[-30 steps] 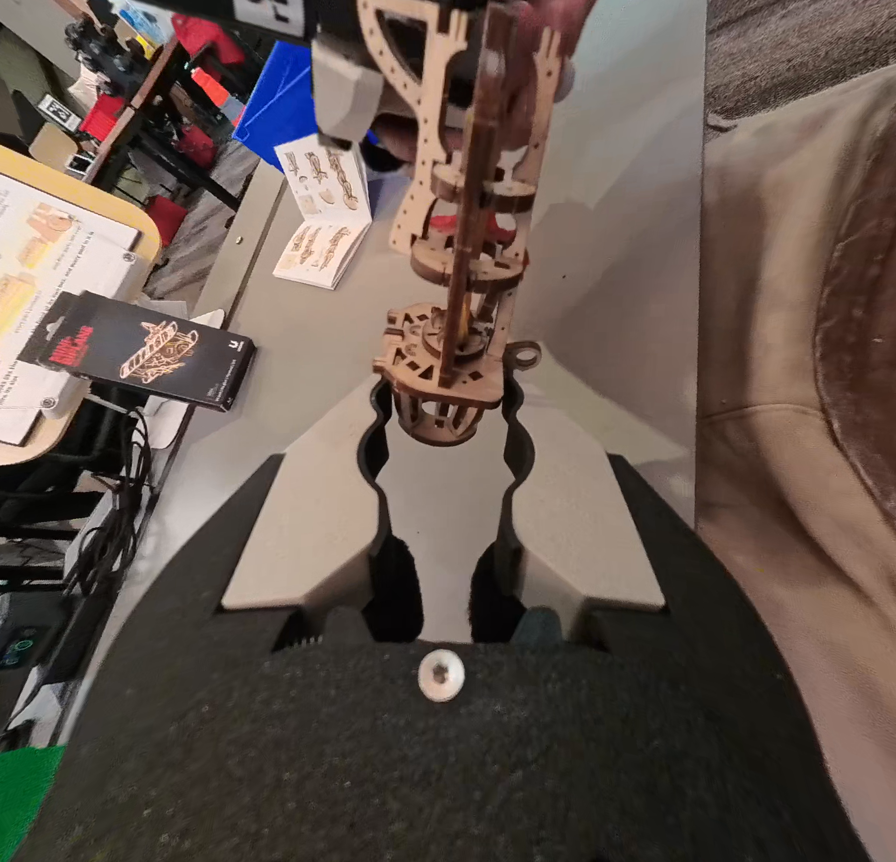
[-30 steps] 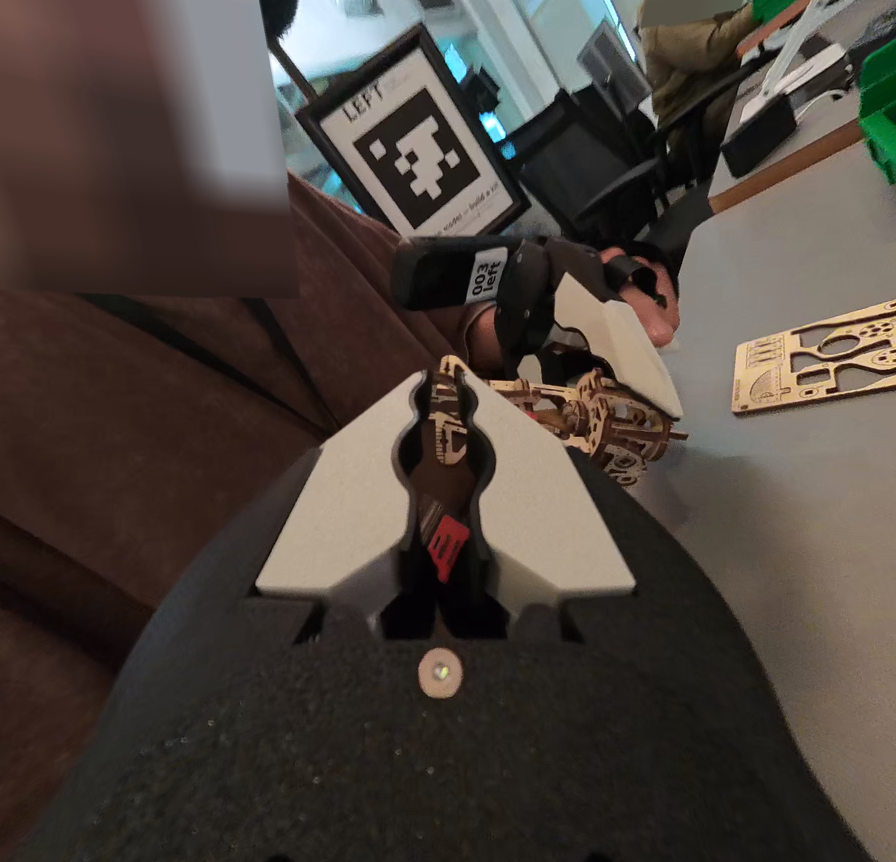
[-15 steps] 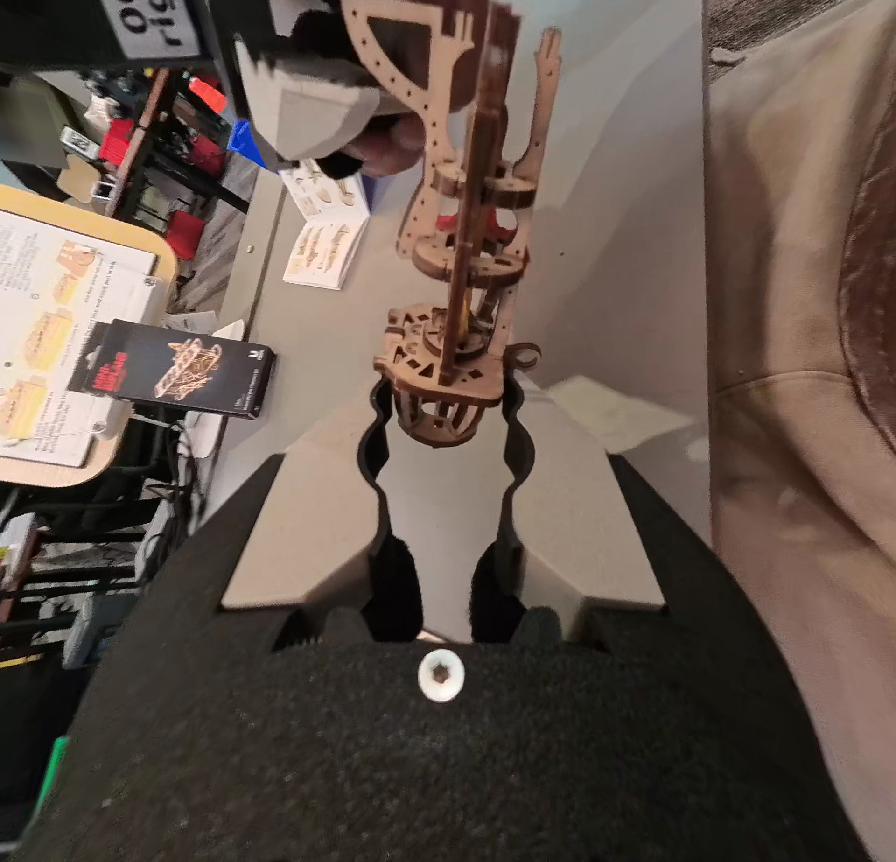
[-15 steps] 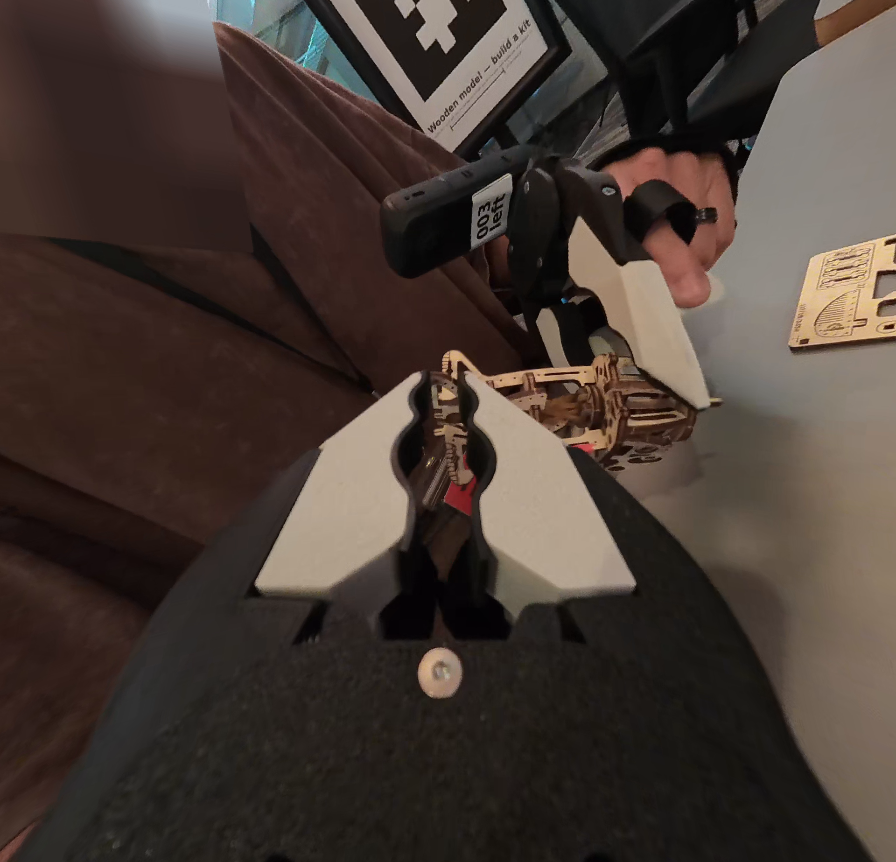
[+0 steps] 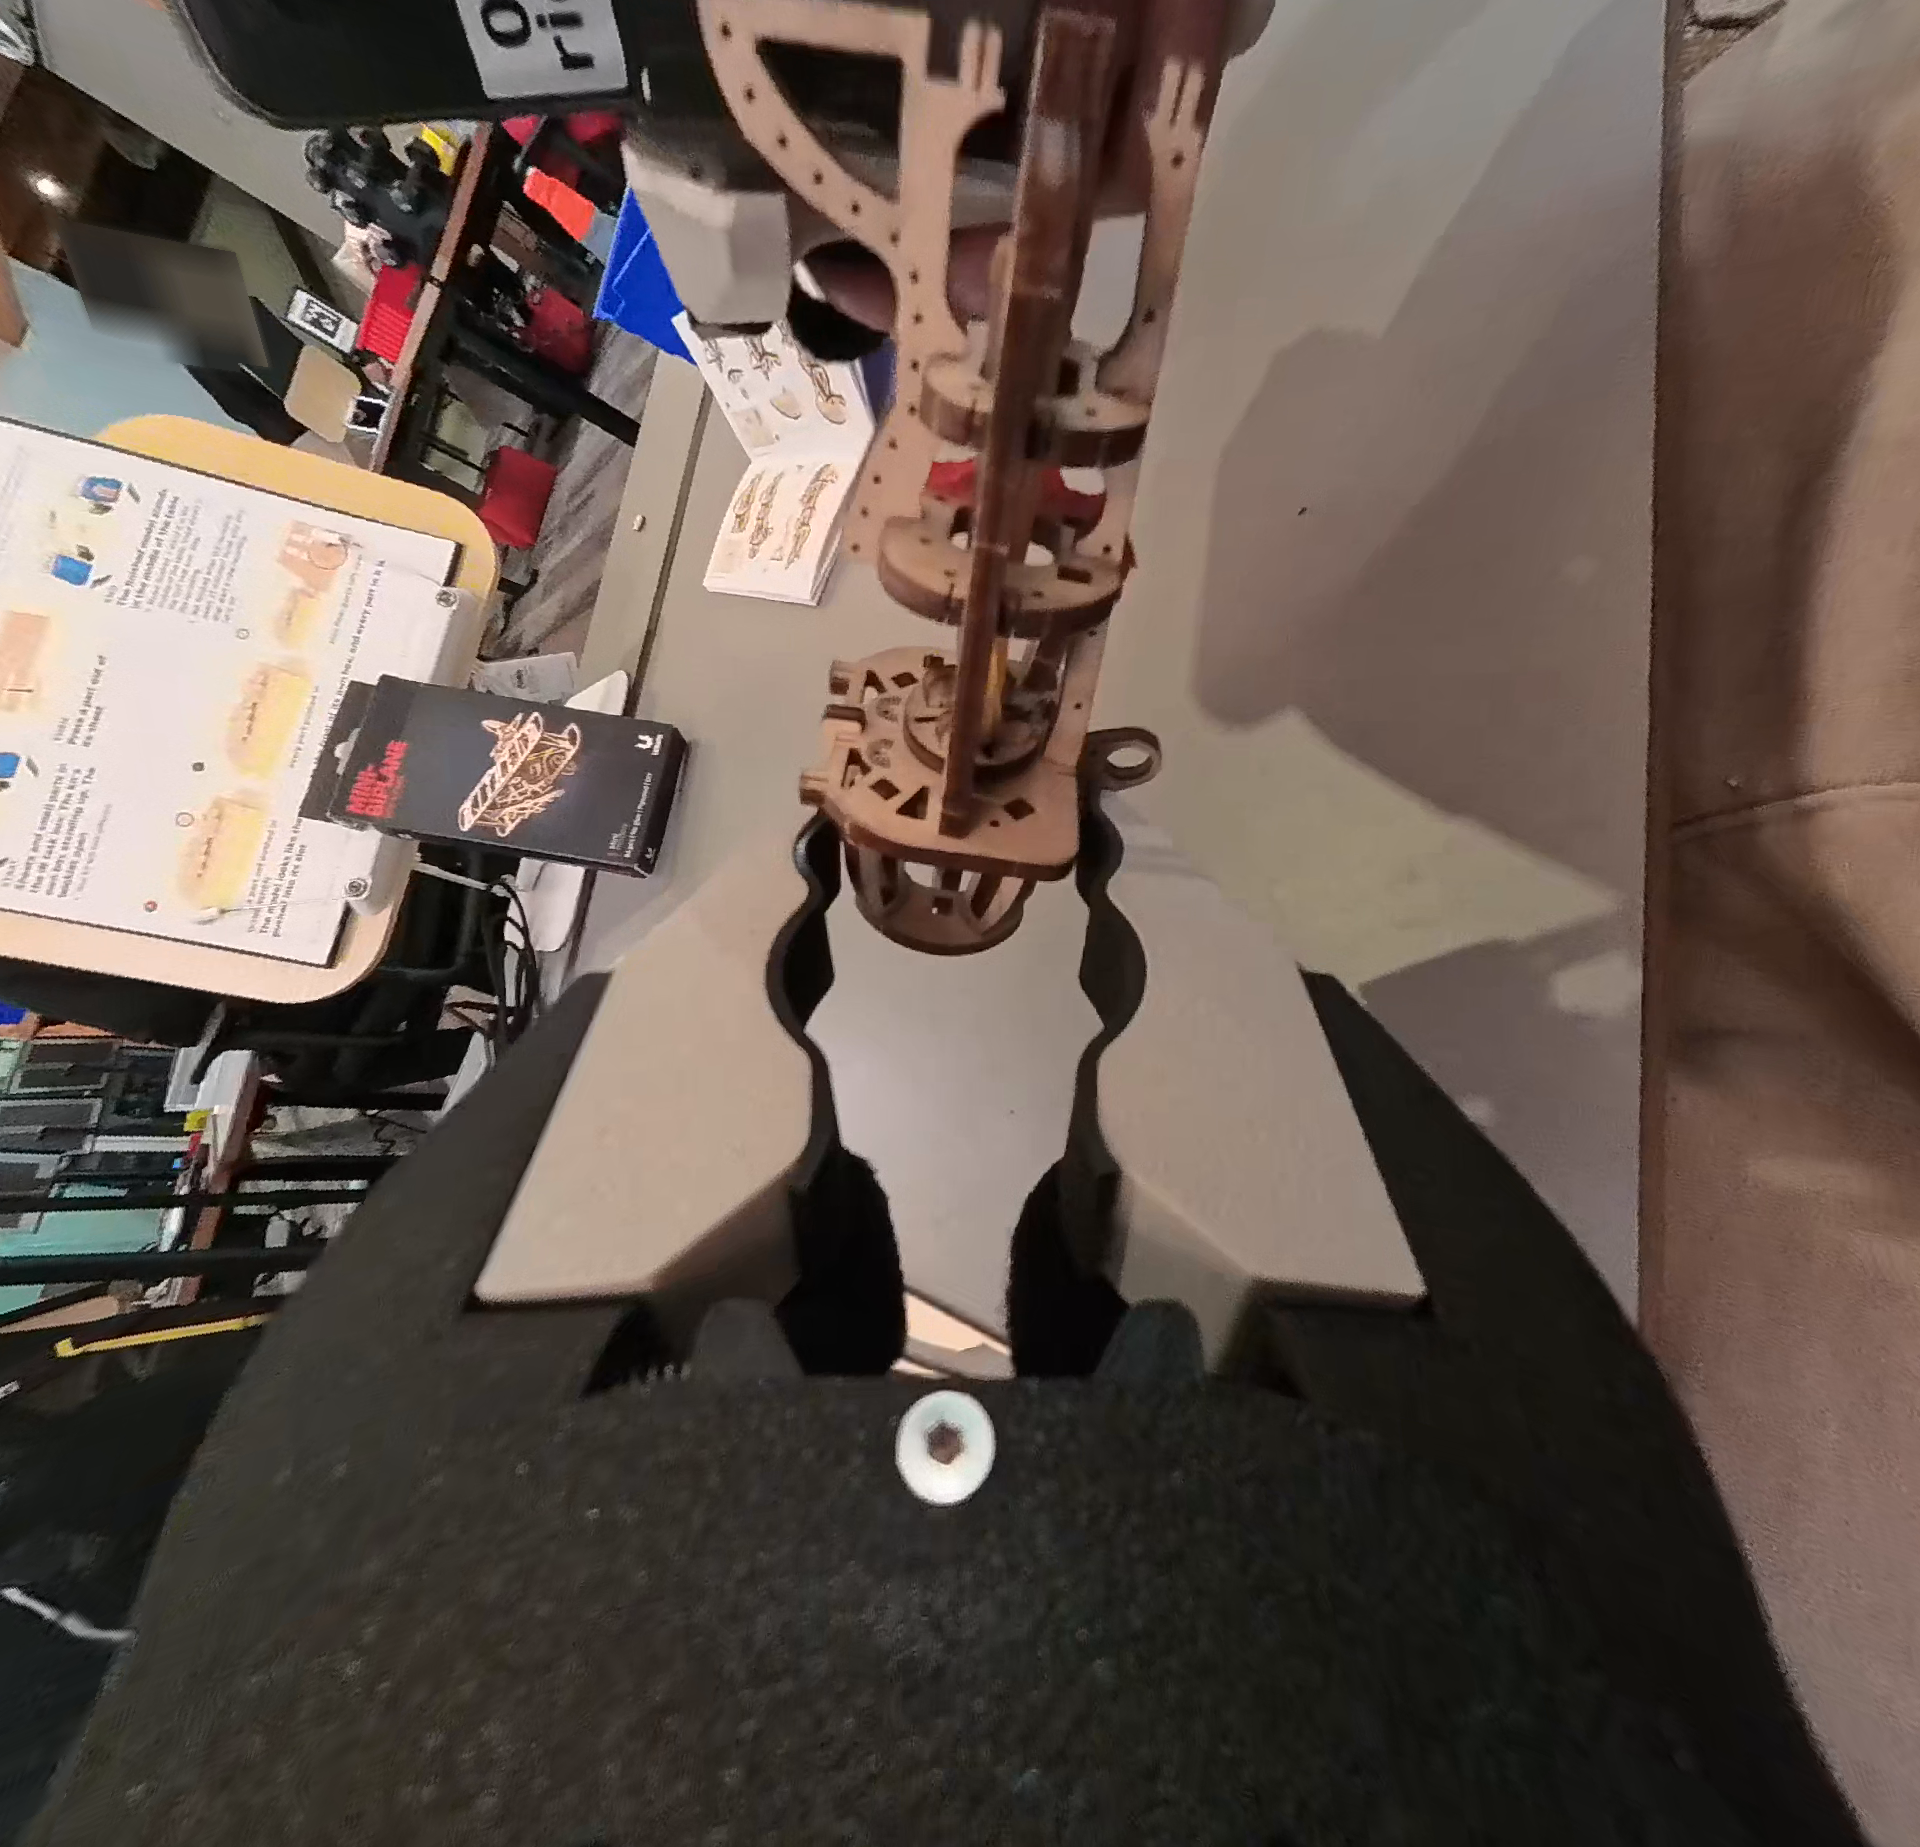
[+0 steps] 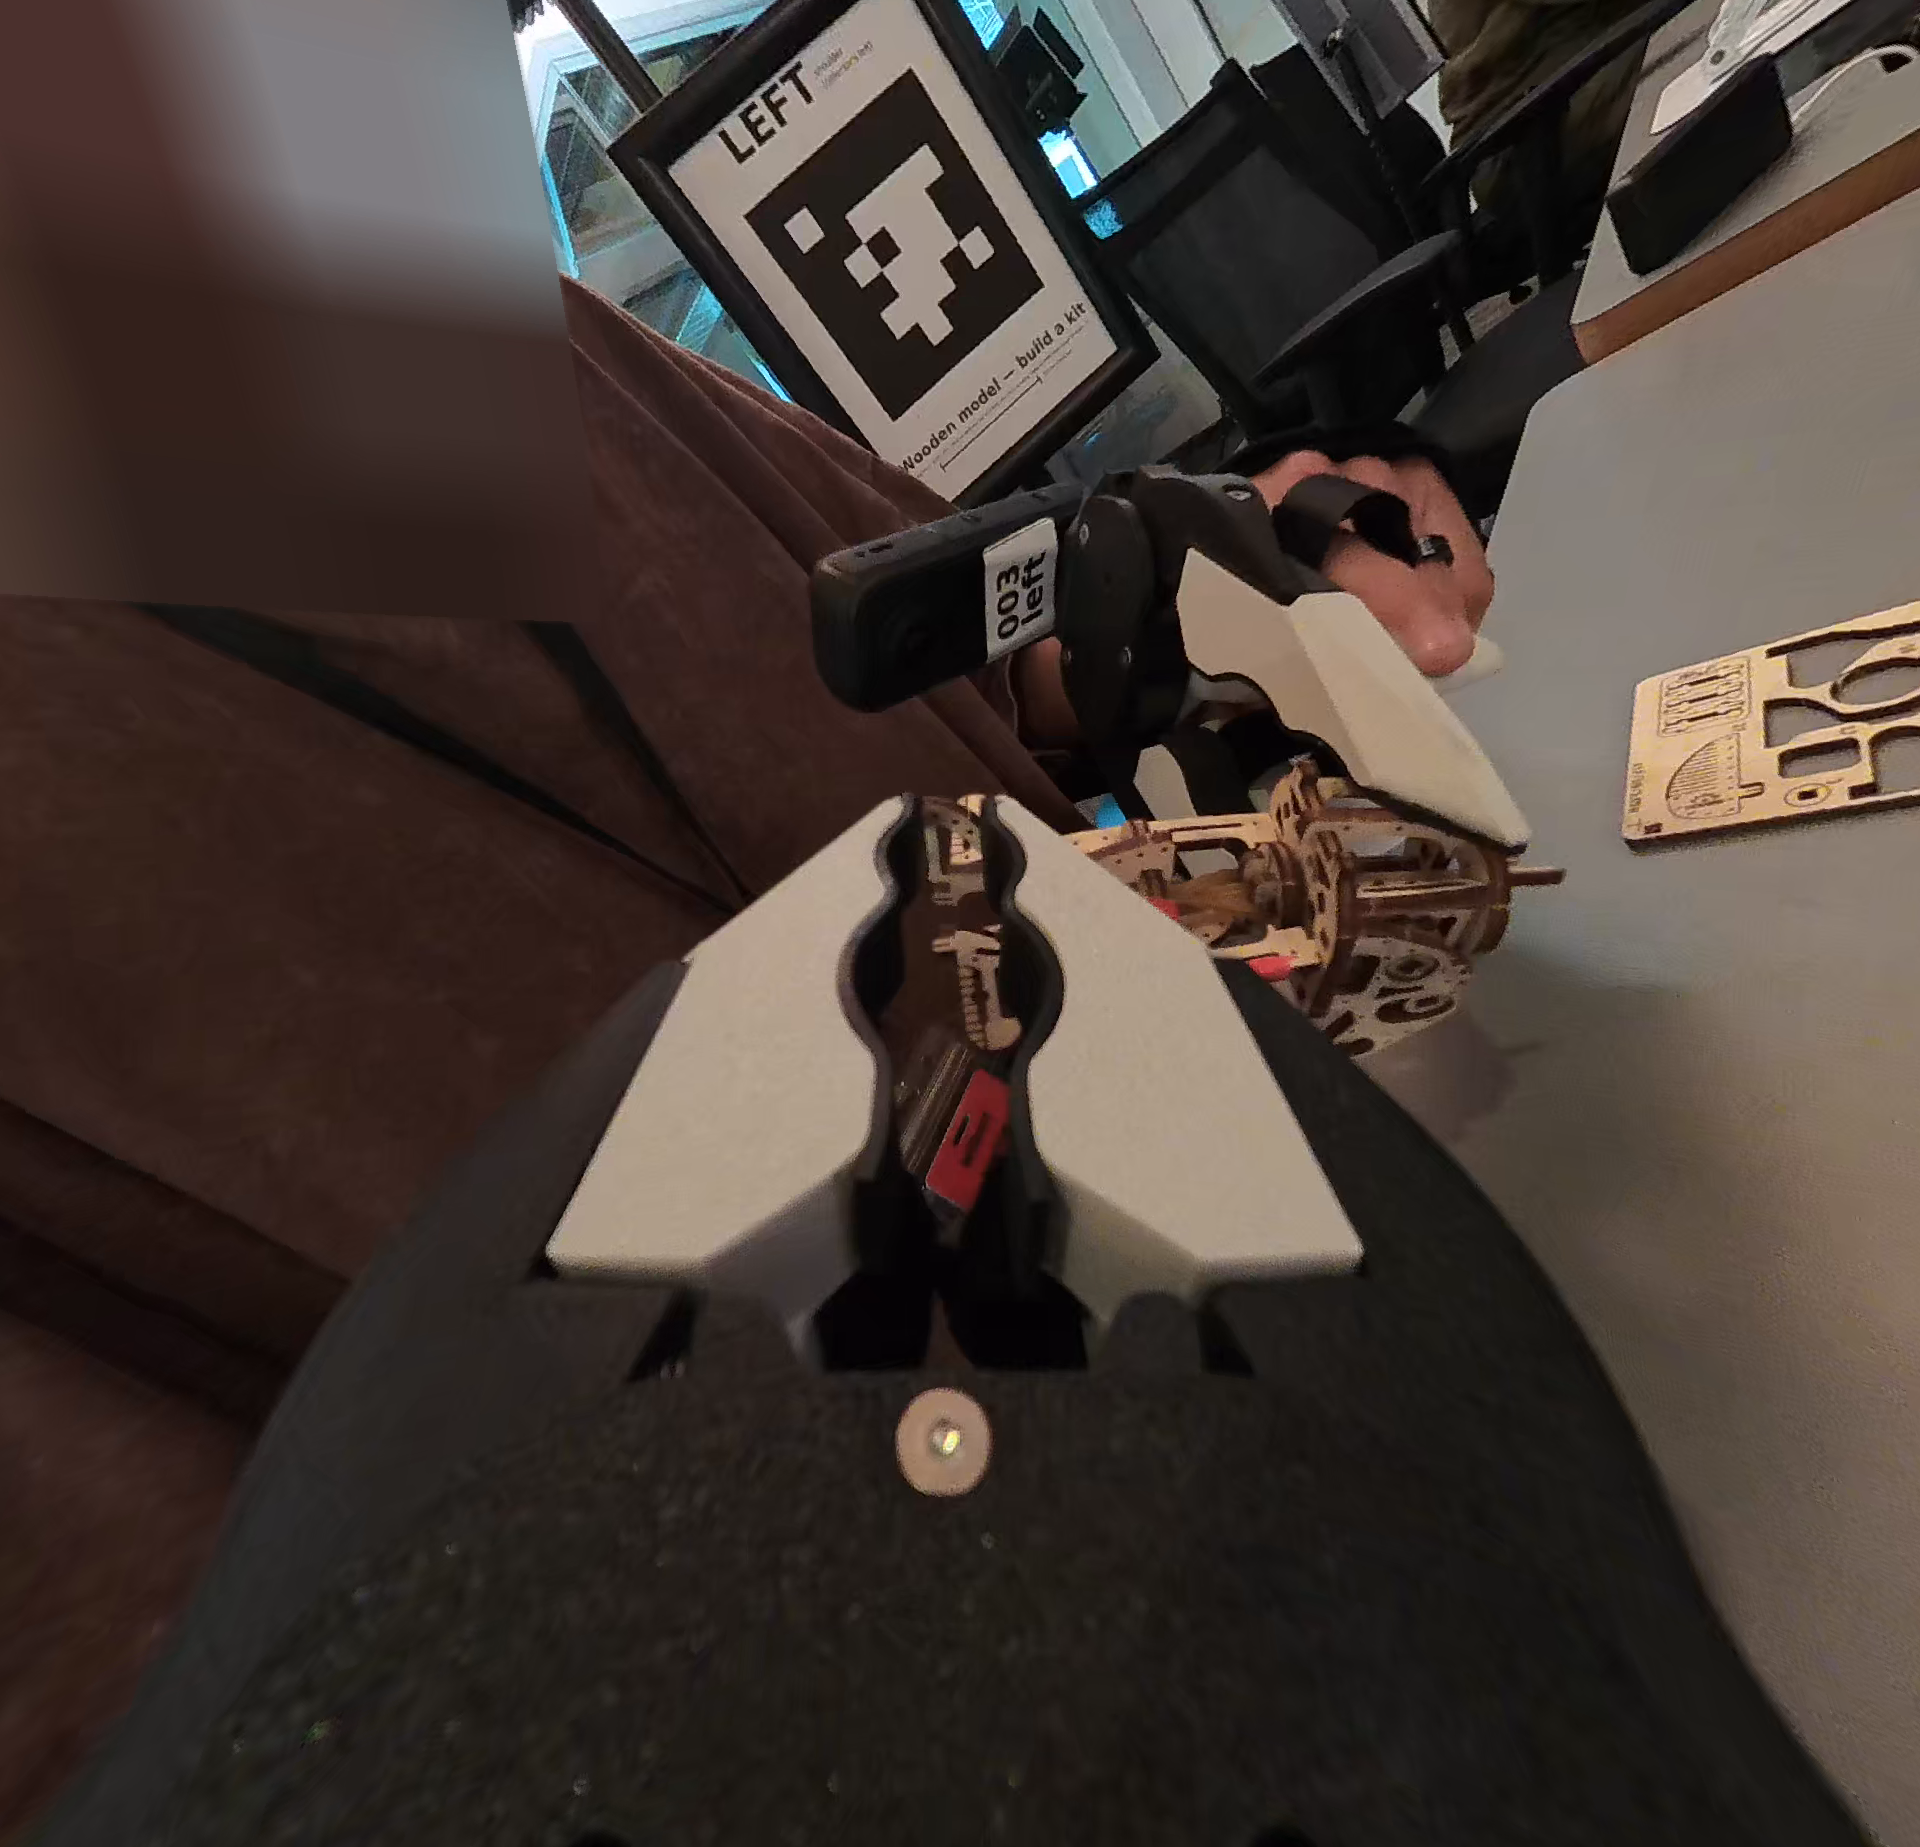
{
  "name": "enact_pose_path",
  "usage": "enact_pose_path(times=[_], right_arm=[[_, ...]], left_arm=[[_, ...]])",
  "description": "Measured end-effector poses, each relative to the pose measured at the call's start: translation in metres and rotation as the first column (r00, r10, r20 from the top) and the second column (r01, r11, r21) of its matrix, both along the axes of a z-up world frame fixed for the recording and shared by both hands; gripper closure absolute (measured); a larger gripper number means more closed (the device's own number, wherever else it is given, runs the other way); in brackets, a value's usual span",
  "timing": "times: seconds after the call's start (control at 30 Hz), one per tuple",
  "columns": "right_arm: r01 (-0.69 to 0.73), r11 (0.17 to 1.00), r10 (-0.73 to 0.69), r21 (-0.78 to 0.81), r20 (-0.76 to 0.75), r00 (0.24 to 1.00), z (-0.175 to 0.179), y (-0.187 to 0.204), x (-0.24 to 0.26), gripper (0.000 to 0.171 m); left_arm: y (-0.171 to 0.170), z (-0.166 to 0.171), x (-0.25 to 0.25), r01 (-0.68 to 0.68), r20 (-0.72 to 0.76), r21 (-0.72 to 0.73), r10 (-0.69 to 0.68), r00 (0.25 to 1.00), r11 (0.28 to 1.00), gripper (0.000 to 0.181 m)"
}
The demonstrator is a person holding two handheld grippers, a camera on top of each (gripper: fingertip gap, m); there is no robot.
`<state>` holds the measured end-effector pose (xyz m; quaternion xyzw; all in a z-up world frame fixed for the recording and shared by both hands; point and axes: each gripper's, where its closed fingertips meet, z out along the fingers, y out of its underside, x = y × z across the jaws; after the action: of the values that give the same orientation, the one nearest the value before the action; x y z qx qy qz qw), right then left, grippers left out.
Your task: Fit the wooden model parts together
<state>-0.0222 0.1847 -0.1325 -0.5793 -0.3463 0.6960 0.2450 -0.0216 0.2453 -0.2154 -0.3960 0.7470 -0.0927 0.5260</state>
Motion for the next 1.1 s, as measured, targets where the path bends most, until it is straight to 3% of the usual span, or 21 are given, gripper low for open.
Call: enact_pose_path(times=[0.2, 0.5, 0.87, 0.93, 1.0, 1.1], right_arm=[[0.014, 1.000, -0.014, 0.014, 0.034, 0.999, -0.001, -0.001, 0.002, 0.161], [0.027, 0.998, -0.031, 0.062, 0.069, 0.997, 0.004, -0.005, 0.001, 0.160], [0.064, 0.995, -0.067, 0.080, 0.039, 0.997, 0.013, -0.003, 0.006, 0.152], [0.103, 0.991, -0.104, 0.082, 0.007, 0.995, 0.019, 0.002, 0.012, 0.147], [0.229, 0.972, -0.229, 0.050, -0.002, 0.973, 0.022, 0.022, 0.022, 0.142], [0.394, 0.910, -0.378, -0.128, 0.132, 0.917, -0.005, 0.048, 0.032, 0.129]], left_arm=[[0.003, 0.004, 0.000, -0.022, 0.010, 0.054, 0.022, 1.000, 0.998, 0.138], [0.013, 0.022, 0.000, -0.081, 0.074, 0.254, 0.064, 0.995, 0.964, 0.138], [0.015, 0.032, 0.000, -0.100, 0.110, 0.329, 0.067, 0.992, 0.939, 0.138], [0.014, 0.034, 0.000, -0.103, 0.119, 0.357, 0.064, 0.991, 0.929, 0.138], [0.014, 0.040, 0.000, -0.113, 0.139, 0.414, 0.060, 0.988, 0.903, 0.138], [0.013, 0.048, 0.001, -0.117, 0.150, 0.531, 0.043, 0.988, 0.839, 0.138]])
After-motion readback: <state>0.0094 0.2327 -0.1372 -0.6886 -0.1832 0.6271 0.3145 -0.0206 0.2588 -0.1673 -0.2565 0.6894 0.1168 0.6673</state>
